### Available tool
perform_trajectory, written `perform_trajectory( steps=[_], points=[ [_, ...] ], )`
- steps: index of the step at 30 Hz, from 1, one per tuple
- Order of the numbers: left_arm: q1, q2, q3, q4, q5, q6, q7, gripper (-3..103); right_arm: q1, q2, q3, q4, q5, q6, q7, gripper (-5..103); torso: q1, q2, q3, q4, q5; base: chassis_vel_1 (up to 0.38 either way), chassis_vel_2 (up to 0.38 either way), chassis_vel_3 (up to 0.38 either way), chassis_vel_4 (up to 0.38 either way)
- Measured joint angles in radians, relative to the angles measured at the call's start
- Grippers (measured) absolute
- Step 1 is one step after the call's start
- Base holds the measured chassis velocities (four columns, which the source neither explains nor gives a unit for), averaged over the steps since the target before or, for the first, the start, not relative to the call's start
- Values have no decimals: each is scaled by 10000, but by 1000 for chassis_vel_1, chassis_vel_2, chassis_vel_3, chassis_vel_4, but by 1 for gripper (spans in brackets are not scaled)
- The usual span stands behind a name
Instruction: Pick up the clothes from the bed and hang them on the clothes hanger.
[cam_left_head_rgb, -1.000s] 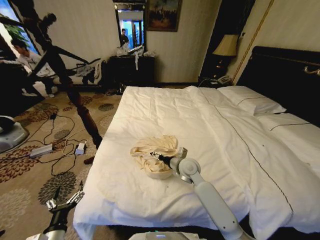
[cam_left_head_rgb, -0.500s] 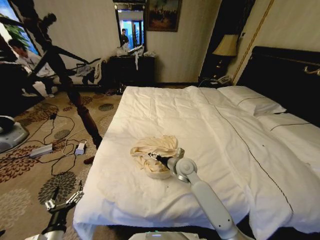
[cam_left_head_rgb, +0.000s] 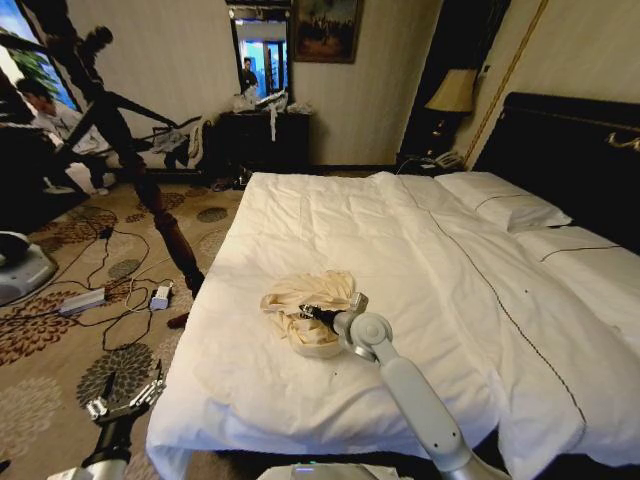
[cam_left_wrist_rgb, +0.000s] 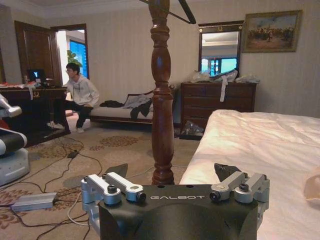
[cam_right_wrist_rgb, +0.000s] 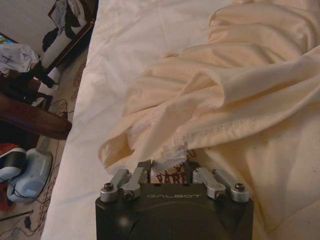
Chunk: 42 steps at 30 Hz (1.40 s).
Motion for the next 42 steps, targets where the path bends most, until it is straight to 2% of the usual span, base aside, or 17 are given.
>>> perform_trajectory(
  steps=[1,3,7,10,11,12,13,16,18,19,21,23,27,31,35,39,42],
  points=[
    [16,-5,-13,0,-7,0,0,98,-63,4,87,-4,-35,13,61,33,-1,0,0,1,0,0,0,0,0],
    [24,-6,-16,0,-9,0,-1,94,-109,3,144,1,-47,22,92,33,0,0,0,0,0,0,0,0,0],
    [14,-4,-15,0,-6,-1,0,98,-266,-11,408,89,-6,65,102,55,-1,0,0,-2,0,0,0,0,0],
    [-7,7,-2,-4,3,7,-1,97,-237,23,403,57,11,73,59,61,-1,0,0,-1,0,0,0,0,0],
    [-33,16,8,-26,15,27,-6,94,-174,86,368,12,23,73,37,66,0,0,0,-1,0,0,0,0,0],
    [-43,18,8,-44,17,40,-10,97,-130,127,343,-20,30,73,33,74,0,0,0,-1,0,0,0,0,0],
    [-43,18,8,-44,17,40,-10,97,-130,127,343,-20,30,73,33,74,0,0,0,-1,0,0,0,0,0],
    [-32,8,-25,-70,10,45,-16,97,-48,208,275,-69,48,78,18,67,-1,0,0,-1,0,0,0,0,0],
    [5,-2,-48,-63,0,40,-16,98,-26,230,245,-93,51,84,-16,56,0,0,0,0,0,0,0,0,0],
    [5,-2,-48,-63,0,40,-16,98,-26,230,245,-93,51,84,-16,56,0,0,0,0,0,0,0,0,0],
    [12,-5,-47,-33,-3,35,-16,101,-29,232,245,-114,48,86,-26,45,0,0,0,0,0,0,0,0,0],
    [-2,5,-10,23,1,29,-16,97,-71,213,261,-125,39,92,-41,35,0,0,0,0,0,0,0,0,0],
    [-62,27,29,58,10,30,-16,97,-110,166,264,-125,-9,98,-98,29,-1,1,0,-1,0,0,0,0,0],
    [-161,96,111,49,35,87,-35,97,-146,74,261,-76,-68,110,-136,8,0,0,0,0,0,0,0,0,0],
    [-188,194,151,5,45,136,-58,97,-175,-14,265,33,-223,137,-137,1,0,0,0,0,0,0,0,0,0],
    [-176,376,179,-153,29,215,-90,97,-359,-269,337,360,-334,116,-170,0,0,0,0,0,0,0,0,0,0],
    [-196,869,180,-272,-35,330,-152,97,-705,-728,504,870,-396,-5,-226,0,0,0,0,0,2,0,0,0,0]
  ],
)
